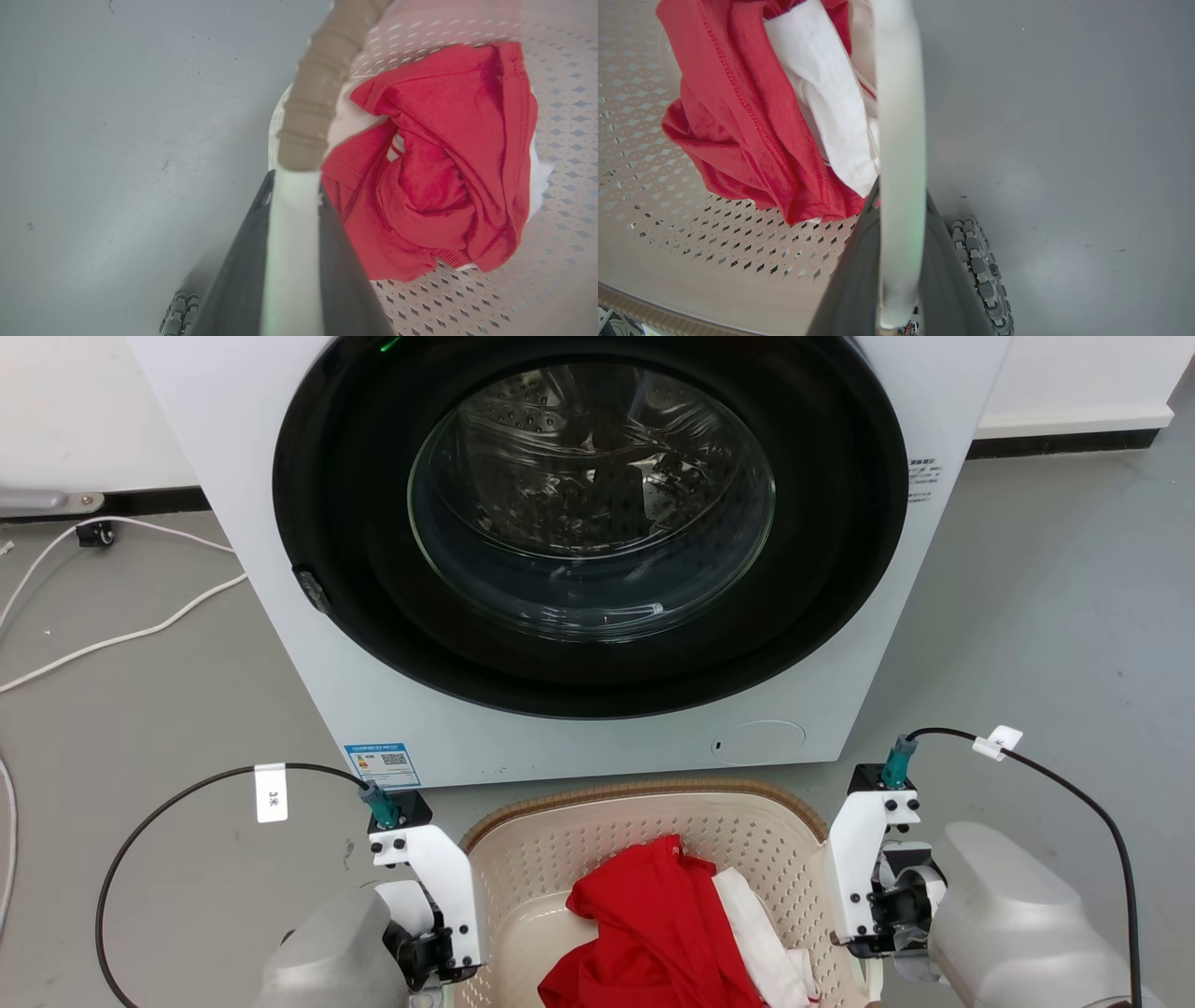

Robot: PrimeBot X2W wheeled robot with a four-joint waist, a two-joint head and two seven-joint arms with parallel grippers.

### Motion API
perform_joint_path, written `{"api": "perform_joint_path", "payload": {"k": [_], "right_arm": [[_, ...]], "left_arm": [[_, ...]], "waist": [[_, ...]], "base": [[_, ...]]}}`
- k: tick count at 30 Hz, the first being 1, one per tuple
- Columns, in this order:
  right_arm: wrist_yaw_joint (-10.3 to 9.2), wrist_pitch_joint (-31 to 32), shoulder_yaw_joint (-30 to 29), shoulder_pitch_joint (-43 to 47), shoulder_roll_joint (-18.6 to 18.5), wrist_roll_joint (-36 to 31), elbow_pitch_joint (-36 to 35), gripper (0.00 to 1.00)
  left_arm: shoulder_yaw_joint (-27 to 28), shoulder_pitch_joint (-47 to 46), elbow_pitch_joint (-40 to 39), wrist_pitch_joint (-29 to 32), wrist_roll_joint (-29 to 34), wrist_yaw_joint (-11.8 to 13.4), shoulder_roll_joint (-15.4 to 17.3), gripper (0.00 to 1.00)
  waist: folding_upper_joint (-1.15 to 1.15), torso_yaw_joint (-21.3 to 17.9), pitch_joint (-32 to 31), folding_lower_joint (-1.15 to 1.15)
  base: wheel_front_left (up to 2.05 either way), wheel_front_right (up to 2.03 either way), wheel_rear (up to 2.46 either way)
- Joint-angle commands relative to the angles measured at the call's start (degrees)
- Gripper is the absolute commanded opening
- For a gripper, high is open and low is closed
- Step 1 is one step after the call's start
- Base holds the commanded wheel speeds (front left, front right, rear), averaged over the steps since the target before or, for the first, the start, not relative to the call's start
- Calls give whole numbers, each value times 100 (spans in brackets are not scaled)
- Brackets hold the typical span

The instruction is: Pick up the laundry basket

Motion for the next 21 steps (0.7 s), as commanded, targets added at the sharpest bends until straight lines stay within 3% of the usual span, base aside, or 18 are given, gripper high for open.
{"api": "perform_joint_path", "payload": {"k": [1, 21], "right_arm": [[18, -7, -20, 63, 108, 4, -38, 0], [18, -34, -73, 40, 133, -46, -38, 0]], "left_arm": [[-17, 15, -50, -23, -35, -64, -77, 0], [-63, 22, -49, -32, -104, -64, -50, 0]], "waist": [[0, -1, -1, 0], [0, -24, 44, 0]], "base": [[0, 0, 0], [0, 0, 0]]}}
